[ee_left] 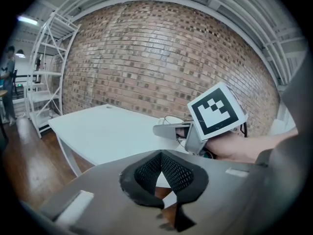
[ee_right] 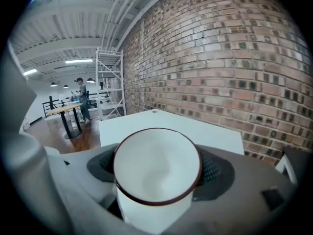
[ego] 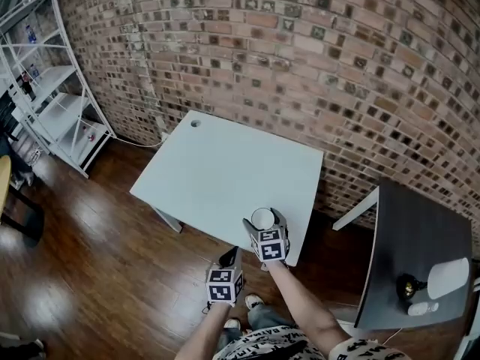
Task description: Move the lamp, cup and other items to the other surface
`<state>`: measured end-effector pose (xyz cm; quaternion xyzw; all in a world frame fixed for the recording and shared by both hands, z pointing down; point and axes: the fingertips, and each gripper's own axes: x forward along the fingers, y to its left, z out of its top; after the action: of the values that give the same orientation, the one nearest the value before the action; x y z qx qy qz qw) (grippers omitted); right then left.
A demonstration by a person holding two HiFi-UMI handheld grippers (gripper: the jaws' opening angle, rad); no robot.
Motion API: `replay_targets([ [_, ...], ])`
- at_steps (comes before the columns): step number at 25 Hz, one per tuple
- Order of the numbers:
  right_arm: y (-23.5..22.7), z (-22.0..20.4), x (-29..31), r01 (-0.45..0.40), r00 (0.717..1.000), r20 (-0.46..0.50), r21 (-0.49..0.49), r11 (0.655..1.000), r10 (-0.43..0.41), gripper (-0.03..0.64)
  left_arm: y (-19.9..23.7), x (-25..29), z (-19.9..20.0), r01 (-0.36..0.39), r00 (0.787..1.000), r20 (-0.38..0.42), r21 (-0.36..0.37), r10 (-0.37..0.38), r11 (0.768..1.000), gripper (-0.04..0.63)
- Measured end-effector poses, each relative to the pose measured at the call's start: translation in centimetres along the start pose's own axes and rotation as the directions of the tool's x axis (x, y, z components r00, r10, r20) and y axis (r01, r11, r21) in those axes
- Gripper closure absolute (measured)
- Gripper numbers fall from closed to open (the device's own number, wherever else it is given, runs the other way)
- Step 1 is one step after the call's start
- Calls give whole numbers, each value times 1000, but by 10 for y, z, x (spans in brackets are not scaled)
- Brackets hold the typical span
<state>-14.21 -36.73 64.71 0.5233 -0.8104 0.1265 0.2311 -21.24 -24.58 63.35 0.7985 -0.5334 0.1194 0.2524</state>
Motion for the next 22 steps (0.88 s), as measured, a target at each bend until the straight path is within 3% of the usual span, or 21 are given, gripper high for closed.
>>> replay_targets([
  [10, 69, 3, 106, -160, 987, -39, -78, 984, 158, 192, 67, 17, -13, -157, 987, 16, -95, 160, 983, 594],
  [22, 89, 3, 151, -216, 975, -71, -94, 972, 210, 186, 88, 8, -29, -221, 974, 12, -181, 227, 958, 594],
])
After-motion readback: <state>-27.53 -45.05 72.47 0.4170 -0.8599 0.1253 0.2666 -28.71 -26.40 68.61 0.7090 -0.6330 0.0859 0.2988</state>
